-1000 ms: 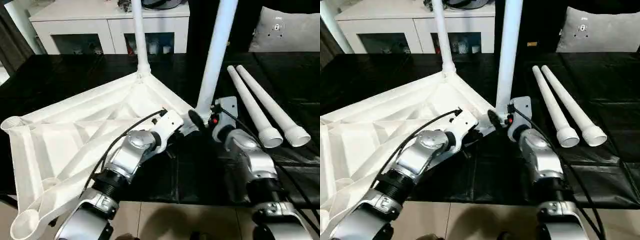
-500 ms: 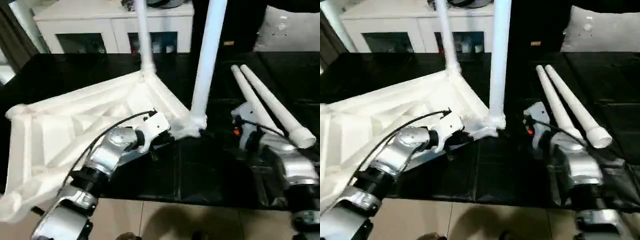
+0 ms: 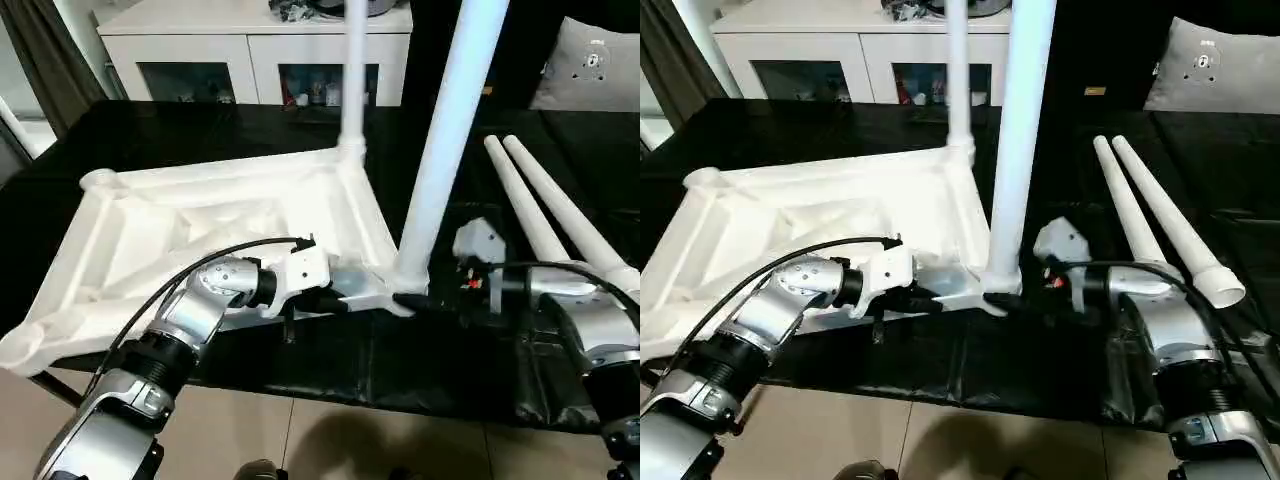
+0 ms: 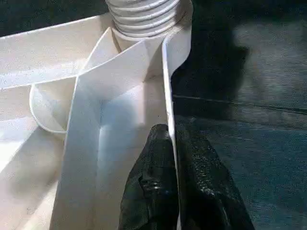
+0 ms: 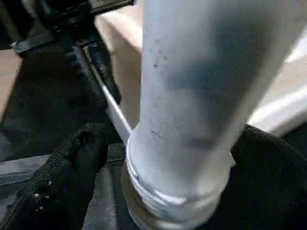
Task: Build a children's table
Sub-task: Rotate leg to tighten
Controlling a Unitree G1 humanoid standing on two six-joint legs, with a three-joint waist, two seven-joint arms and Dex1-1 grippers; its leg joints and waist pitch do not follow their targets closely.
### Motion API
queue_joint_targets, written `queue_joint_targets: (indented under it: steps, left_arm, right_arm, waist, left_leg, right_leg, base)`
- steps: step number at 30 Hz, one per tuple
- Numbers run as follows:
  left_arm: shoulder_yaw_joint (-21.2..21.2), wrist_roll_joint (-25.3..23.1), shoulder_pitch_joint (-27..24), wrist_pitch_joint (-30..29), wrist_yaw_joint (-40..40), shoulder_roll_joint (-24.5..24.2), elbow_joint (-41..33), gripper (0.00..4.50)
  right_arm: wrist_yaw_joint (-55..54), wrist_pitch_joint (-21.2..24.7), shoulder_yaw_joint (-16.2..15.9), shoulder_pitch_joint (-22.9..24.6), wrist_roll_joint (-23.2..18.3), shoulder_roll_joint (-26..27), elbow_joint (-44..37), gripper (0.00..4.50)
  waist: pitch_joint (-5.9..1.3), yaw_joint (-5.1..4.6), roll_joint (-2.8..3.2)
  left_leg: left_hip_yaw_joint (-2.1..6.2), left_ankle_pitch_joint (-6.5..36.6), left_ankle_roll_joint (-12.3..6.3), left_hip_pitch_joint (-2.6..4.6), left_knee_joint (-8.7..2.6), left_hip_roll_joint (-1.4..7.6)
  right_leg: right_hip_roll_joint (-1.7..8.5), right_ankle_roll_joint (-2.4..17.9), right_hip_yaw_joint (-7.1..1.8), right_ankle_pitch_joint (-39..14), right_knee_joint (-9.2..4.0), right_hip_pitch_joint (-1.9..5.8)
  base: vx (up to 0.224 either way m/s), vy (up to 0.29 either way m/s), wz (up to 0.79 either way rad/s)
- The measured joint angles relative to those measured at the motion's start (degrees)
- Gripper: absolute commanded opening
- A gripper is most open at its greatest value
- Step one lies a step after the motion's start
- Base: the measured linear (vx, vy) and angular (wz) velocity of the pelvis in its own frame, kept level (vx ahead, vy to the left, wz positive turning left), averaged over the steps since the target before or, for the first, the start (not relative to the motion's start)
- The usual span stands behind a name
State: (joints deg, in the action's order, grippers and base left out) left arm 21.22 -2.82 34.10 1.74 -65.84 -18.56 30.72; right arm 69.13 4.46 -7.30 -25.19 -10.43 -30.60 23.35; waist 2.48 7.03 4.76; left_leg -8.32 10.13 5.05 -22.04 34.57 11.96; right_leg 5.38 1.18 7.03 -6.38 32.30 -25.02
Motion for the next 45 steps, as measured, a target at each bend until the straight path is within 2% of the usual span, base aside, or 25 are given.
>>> queue_joint_targets:
  steps: [9, 10, 13, 16, 18, 21, 26, 29, 31, 33, 37, 41, 45]
  left_arm:
    - [0.2, 0.3, -0.1, 1.2, -1.4, 0.0, 0.0, 0.00]
    - [0.2, 0.3, -0.1, 1.2, -1.4, 0.0, 0.0, 0.00]
    - [0.2, 0.3, -0.1, 1.3, -1.5, 0.1, 0.2, 0.00]
    - [0.2, 0.3, -0.1, 1.3, -1.5, 0.1, 0.3, 0.00]
    - [0.2, 0.3, -0.1, 1.3, -1.5, 0.1, 0.3, 0.00]
    - [0.2, 0.3, -0.1, 1.3, -1.6, 0.1, 0.3, 0.00]
    - [0.2, 0.4, -0.5, 0.3, -1.8, 0.9, 0.3, 0.00]
    - [-0.1, 0.4, -0.5, -2.9, 0.0, 1.6, -0.3, 0.00]
    - [-1.2, 0.2, -0.5, -7.0, 3.6, 2.7, -0.7, 0.00]
    - [-2.9, -0.5, -0.2, -12.1, 8.5, 5.2, -0.8, 0.00]
    - [-5.4, -0.8, 1.8, -21.4, 21.6, 14.2, 0.7, 0.00]
    - [-5.8, -0.8, 3.3, -23.1, 28.3, 17.8, 2.9, 0.00]
    - [-5.8, -2.1, 3.3, -22.9, 29.7, 18.6, 2.8, 0.00]
  right_arm:
    - [2.2, 0.3, -0.2, -0.4, -0.4, 0.0, 2.2, 3.73]
    - [2.2, 0.3, -0.3, -0.4, -0.4, 0.0, 2.2, 3.49]
    - [2.7, 0.8, -0.4, -0.7, -0.5, 0.0, 2.4, 3.37]
    - [3.0, 1.6, -0.4, -1.4, -0.5, 0.0, 2.8, 2.98]
    - [3.2, 1.7, -0.4, -1.4, -0.5, 0.0, 2.9, 2.98]
    - [3.3, 2.1, -0.4, -1.3, -0.8, 0.0, 2.8, 2.75]
    - [2.4, 5.3, 0.2, 0.7, -1.2, 0.2, -0.1, 2.72]
    - [-1.0, 7.8, 0.7, 1.6, -1.1, 1.7, -1.7, 2.72]
    - [-8.3, 10.3, 2.7, 2.0, -0.6, 5.3, -2.1, 2.72]
    - [-18.2, 12.9, 5.4, 1.5, 0.4, 10.3, -1.7, 2.72]
    - [-35.3, 15.9, 9.4, -3.2, 2.9, 15.7, 2.9, 2.72]
    - [-43.5, 16.0, 10.3, -5.3, 4.3, 18.2, 4.8, 2.72]
    - [-45.4, 16.3, 10.4, -5.2, 6.4, 19.1, 3.8, 2.72]
  waist:
    - [0.00, 0.01, -0.02]
    - [0.00, 0.02, -0.02]
    - [0.00, 0.01, -0.03]
    - [0.00, 0.03, -0.03]
    - [0.00, 0.06, -0.05]
    - [0.00, 0.06, -0.05]
    - [-0.01, 0.24, -0.09]
    - [-0.05, 0.19, -0.20]
    - [-0.09, -0.50, -0.34]
    - [-0.08, -1.83, -0.35]
    - [-0.04, -3.89, -0.36]
    - [-0.04, -4.53, -0.33]
    - [-0.04, -4.48, -0.34]
  left_leg:
    - [-0.01, 0.0, 0.00, -0.01, 0.02, -0.01]
    - [-0.01, 0.0, 0.00, 0.00, 0.02, -0.01]
    - [-0.01, 0.0, 0.00, -0.01, 0.03, -0.01]
    - [-0.01, 0.0, 0.00, 0.00, 0.07, -0.01]
    - [-0.01, 0.0, 0.00, 0.00, 0.08, -0.01]
    - [-0.01, 0.0, 0.00, 0.00, 0.09, -0.01]
    - [-0.01, 0.0, 0.00, -0.01, 0.10, -0.02]
    - [-0.02, 0.0, 0.03, 0.00, 0.17, -0.02]
    - [-0.03, 0.1, 0.23, 0.03, 0.24, -0.06]
    - [-0.07, 0.1, 0.26, 0.05, 0.33, -0.07]
    - [-0.13, 0.0, 0.13, 0.03, 0.45, -0.08]
    - [-0.13, 0.0, 0.05, -0.04, 0.36, -0.12]
    - [-0.11, 0.0, 0.04, -0.07, 0.12, -0.15]
  right_leg:
    - [0.00, 0.0, -0.01, 0.0, 0.11, -0.01]
    - [0.00, 0.0, -0.01, 0.0, 0.13, -0.01]
    - [0.00, 0.0, -0.01, 0.0, 0.16, -0.01]
    - [0.00, 0.0, -0.01, 0.0, 0.20, -0.01]
    - [0.00, 0.0, -0.01, 0.0, 0.22, -0.02]
    - [0.00, 0.0, -0.01, 0.0, 0.23, -0.02]
    - [0.00, 0.0, -0.02, 0.0, 0.25, 0.03]
    - [0.00, 0.0, -0.04, 0.0, 0.33, 0.09]
    - [-0.04, 0.0, -0.02, 0.0, 0.36, 0.10]
    - [-0.04, 0.0, -0.02, 0.0, 0.35, 0.10]
    - [-0.02, 0.0, 0.11, 0.0, -0.16, 0.08]
    - [-0.01, -0.1, 0.11, 0.0, -0.31, 0.10]
    - [0.00, -0.1, 0.10, 0.0, -0.33, 0.09]
  base:
    - [0.000, 0.000, 0.00]
    - [0.000, 0.000, 0.00]
    - [0.000, 0.000, 0.00]
    - [0.000, 0.000, 0.00]
    - [0.000, 0.000, 0.00]
    - [0.000, 0.000, 0.00]
    - [0.000, 0.000, 0.00]
    - [0.000, 0.000, 0.00]
    - [0.000, 0.000, 0.00]
    - [0.000, 0.000, 0.00]
    - [0.000, 0.000, 0.00]
    - [0.000, 0.000, 0.00]
    - [0.000, 0.000, 0.00]
